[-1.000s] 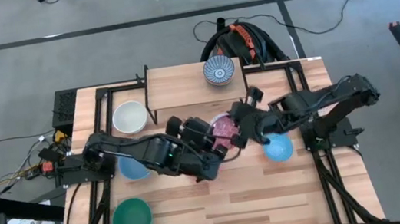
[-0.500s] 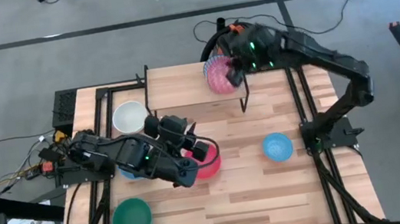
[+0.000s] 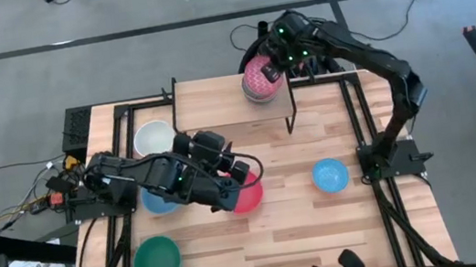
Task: Place and stack bowls onto a shelf
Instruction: Stack the red patterned bowl on top of the blue patterned bowl on the shelf
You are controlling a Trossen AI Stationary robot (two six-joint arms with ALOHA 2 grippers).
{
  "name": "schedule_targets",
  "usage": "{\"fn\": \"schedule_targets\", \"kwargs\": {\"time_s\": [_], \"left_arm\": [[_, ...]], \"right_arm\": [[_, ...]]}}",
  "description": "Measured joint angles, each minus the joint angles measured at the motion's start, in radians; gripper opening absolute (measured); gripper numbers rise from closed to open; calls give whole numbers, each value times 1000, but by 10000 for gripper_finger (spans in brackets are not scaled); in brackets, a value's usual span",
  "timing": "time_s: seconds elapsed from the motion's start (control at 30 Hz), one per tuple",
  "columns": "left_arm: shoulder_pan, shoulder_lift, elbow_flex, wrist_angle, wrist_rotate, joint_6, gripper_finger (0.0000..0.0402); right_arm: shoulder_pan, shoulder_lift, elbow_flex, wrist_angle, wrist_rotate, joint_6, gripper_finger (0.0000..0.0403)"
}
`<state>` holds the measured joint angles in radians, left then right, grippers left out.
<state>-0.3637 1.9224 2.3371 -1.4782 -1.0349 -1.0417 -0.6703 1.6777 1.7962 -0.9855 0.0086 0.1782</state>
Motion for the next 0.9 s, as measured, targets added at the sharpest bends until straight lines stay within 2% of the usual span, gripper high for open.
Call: {"fn": "schedule_targets", "kwargs": {"time_s": [0.37,0.67,0.9], "left_arm": [[17,0,0,-36,-1,-27,121],[25,0,0,-35,8,-29,120],[30,1,0,-35,9,-28,120]], "right_arm": [[-57,44,0,-17,-12,-34,48],[-48,77,0,-18,-17,-57,49],[-52,77,0,-24,-76,-64,58]]}}
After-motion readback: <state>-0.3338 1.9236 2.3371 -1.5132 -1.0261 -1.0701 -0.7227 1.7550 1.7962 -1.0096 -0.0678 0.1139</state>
